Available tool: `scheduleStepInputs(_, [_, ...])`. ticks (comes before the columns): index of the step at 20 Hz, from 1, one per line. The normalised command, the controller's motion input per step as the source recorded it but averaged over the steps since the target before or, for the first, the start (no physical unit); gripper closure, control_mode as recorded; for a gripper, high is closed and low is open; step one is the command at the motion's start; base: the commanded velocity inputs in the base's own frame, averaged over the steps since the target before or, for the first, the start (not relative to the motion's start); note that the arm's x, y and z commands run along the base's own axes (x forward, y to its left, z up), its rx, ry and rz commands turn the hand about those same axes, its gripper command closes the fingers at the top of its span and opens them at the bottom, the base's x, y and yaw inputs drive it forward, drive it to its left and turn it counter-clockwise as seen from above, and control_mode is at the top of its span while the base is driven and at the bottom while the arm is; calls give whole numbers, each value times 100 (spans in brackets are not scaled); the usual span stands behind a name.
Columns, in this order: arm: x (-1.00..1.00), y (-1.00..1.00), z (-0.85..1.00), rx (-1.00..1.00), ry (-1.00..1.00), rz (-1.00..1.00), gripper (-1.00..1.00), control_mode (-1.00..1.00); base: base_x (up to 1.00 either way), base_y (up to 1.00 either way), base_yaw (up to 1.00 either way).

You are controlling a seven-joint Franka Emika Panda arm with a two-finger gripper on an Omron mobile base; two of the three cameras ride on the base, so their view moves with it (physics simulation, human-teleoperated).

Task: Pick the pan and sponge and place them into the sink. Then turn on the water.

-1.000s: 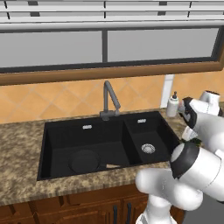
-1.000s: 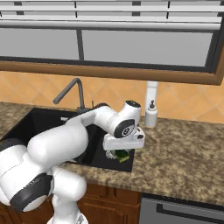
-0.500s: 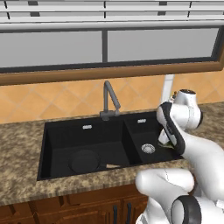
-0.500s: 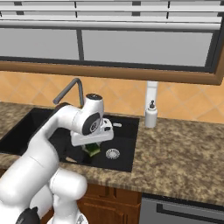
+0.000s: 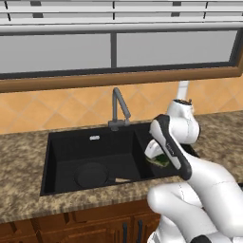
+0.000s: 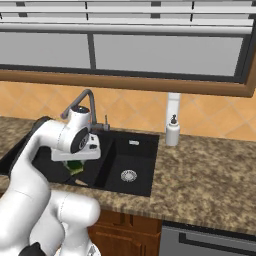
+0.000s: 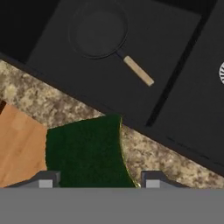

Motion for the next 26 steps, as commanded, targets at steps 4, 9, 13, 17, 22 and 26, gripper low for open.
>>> scheduleStepInputs(4, [23,100,-5,-1,0,-9,100,-100,0,0,0])
scheduleStepInputs(9, [64,100,-11,-4,0,-15,100,-100,0,0,0])
scheduleStepInputs(13, [92,99,-38,-8,0,-18,100,-100,0,0,0])
scheduleStepInputs(17, [100,76,-48,-11,2,-19,100,-100,0,0,0])
scheduleStepInputs(22, [99,39,-59,-12,8,-17,100,-100,0,0,0])
scheduleStepInputs(26, [83,7,-54,-7,8,-11,100,-100,0,0,0])
